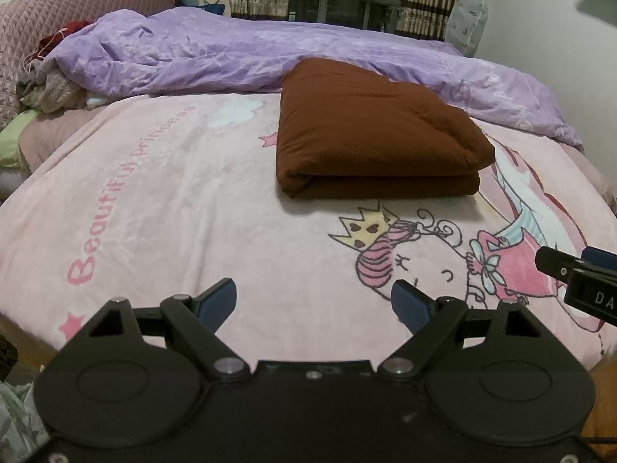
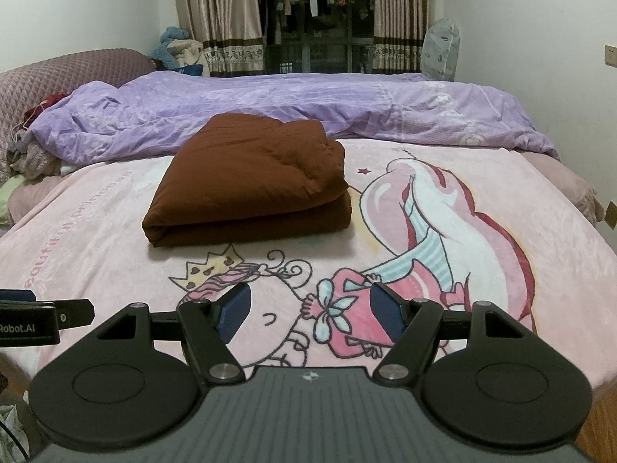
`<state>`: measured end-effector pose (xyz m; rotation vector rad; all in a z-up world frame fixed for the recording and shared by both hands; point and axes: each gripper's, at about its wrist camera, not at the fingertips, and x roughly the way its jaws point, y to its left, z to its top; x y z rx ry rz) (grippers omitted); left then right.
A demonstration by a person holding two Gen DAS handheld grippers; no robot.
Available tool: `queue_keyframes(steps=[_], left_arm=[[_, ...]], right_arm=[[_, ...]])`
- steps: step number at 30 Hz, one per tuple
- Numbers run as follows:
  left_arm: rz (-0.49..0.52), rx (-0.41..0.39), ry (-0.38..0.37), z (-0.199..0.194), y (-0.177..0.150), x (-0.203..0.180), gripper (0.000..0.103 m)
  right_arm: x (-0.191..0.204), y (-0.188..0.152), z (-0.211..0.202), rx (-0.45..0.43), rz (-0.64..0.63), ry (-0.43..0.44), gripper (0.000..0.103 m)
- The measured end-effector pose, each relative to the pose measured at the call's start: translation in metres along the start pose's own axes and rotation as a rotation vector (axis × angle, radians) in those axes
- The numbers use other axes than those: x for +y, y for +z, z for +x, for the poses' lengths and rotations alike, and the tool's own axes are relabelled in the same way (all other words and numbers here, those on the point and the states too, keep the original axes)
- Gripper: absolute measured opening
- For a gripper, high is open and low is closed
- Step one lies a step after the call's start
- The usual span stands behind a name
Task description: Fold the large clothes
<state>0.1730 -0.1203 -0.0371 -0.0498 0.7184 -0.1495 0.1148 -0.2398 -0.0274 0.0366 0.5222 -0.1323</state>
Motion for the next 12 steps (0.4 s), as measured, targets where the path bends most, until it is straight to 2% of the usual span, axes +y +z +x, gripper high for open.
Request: queue_keyframes(steps=[12], left_arm=[[0.005, -0.003, 0.004, 0.002, -0.001, -0.0004, 0.089]], right_arm=[[0.0009, -0.0002, 0.0023, 0.005, -0.001, 0.0, 0.083]])
